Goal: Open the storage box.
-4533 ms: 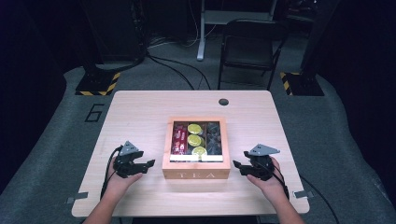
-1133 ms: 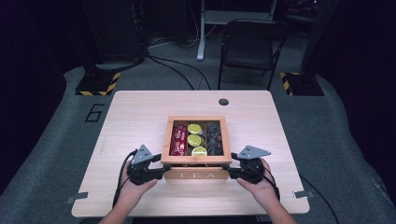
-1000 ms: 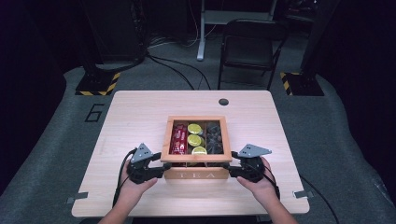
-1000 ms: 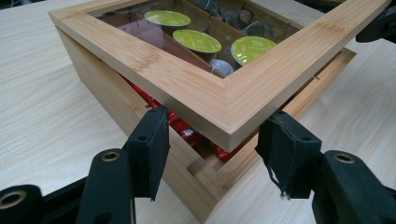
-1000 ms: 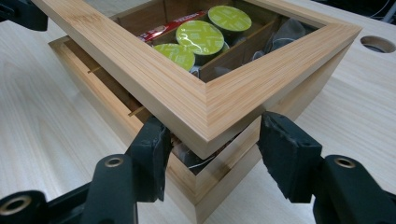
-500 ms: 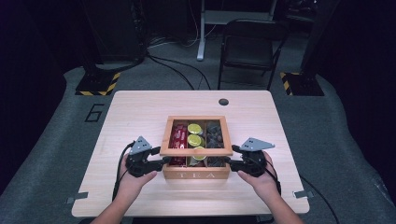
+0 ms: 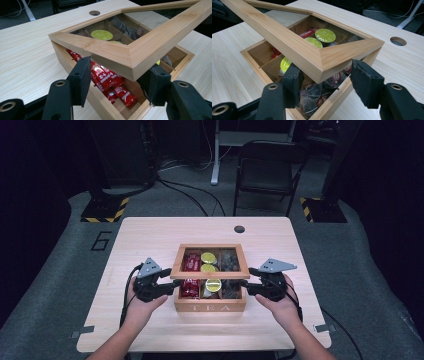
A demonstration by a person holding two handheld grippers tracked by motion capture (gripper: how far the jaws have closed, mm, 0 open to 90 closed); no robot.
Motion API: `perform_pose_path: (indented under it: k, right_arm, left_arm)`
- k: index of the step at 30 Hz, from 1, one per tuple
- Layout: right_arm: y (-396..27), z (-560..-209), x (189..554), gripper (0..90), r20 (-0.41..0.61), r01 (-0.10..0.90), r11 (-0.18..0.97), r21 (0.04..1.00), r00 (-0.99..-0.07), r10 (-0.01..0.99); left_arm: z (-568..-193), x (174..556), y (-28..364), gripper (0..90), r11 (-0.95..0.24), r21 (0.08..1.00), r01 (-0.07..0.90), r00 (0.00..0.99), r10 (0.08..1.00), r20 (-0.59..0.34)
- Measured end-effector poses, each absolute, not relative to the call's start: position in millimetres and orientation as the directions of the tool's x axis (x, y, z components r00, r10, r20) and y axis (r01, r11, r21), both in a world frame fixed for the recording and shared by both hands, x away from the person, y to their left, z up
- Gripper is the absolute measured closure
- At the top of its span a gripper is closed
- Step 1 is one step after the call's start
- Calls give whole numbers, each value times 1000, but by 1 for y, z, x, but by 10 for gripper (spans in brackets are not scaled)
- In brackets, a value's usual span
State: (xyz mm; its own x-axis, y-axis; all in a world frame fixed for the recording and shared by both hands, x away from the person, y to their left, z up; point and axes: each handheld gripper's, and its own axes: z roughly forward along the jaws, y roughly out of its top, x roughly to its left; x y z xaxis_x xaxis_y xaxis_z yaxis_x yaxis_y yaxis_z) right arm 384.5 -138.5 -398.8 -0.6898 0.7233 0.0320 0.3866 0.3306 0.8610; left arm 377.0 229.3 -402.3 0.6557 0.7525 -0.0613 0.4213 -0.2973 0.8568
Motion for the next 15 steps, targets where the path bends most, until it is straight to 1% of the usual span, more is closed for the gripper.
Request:
perform_pose_path:
  k: [5,11,15]
  right_arm:
    - [-137,-395,387,435,28,386,330,862,-684,729]
    - [-136,-385,390,445,14,369,319,873,-673,739]
    - [-133,-377,393,440,-2,357,322,877,-667,745]
  left_arm:
    - [-397,379,228,450,-305,863,402,651,758,-35]
    - [-387,383,227,459,-279,875,395,638,769,-43]
    - [-381,386,226,466,-289,880,376,635,772,-18]
